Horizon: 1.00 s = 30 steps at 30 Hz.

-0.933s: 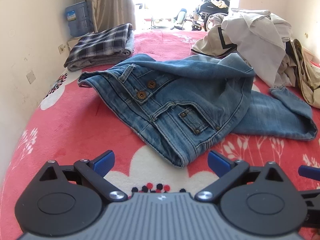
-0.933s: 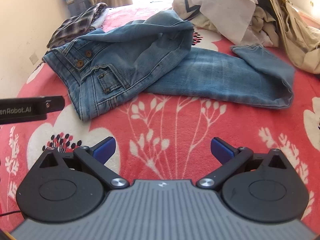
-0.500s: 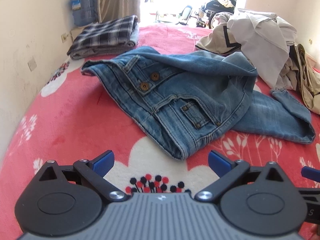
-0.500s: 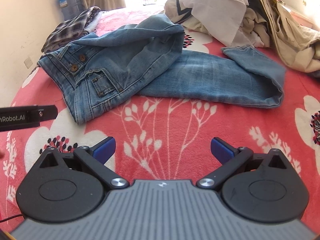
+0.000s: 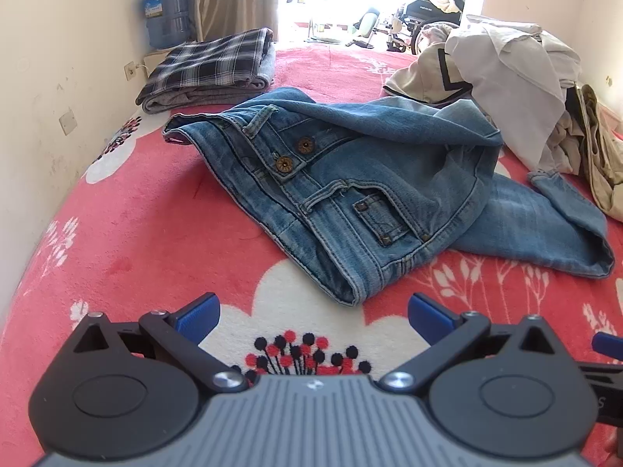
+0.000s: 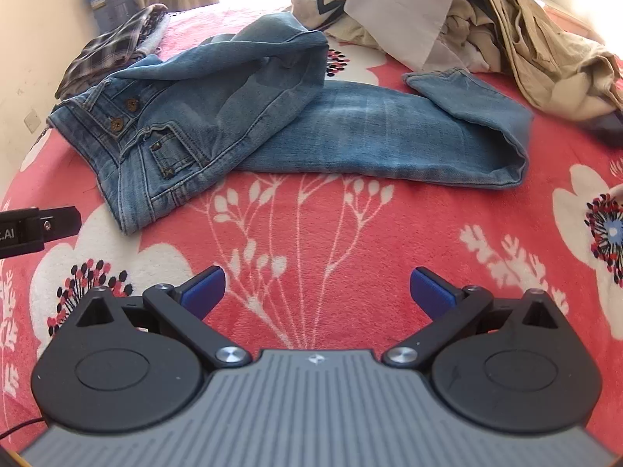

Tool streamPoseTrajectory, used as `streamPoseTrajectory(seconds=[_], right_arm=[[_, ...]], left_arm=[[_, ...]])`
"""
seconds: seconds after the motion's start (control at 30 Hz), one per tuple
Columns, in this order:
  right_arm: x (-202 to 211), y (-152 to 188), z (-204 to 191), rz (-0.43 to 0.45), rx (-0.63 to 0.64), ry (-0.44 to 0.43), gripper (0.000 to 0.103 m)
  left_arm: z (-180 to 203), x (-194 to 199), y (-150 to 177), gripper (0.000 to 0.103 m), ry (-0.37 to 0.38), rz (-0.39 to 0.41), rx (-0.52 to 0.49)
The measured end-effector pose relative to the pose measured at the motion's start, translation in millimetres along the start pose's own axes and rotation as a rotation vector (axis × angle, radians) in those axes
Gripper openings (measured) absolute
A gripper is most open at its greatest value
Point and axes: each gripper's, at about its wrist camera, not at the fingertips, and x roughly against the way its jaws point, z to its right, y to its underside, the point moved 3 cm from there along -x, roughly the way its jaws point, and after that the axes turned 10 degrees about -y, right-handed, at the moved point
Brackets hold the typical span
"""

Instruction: Fold clothes

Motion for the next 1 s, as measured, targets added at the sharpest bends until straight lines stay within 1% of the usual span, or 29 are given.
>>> streamPoseTrajectory(seconds=[0.07,0.33,1.0], right_arm=[[0.2,0.5,1.0,0.000,-0.005,0.006,0.102],[1.1,1.3,1.3,-0.005,-0.012,0.014,0.102],[1.6,2.2,-0.9,-0.015,-0.011,0.014,0.102]], left_arm=[[1.3,0.8,1.5,0.103,-0.001,0.005,-0.006],[7.2,4.0,4.4,0.103,-0.061,0.027,-0.067],[1.6,1.8,6.6,0.103,-0.069,0.014,-0.070]])
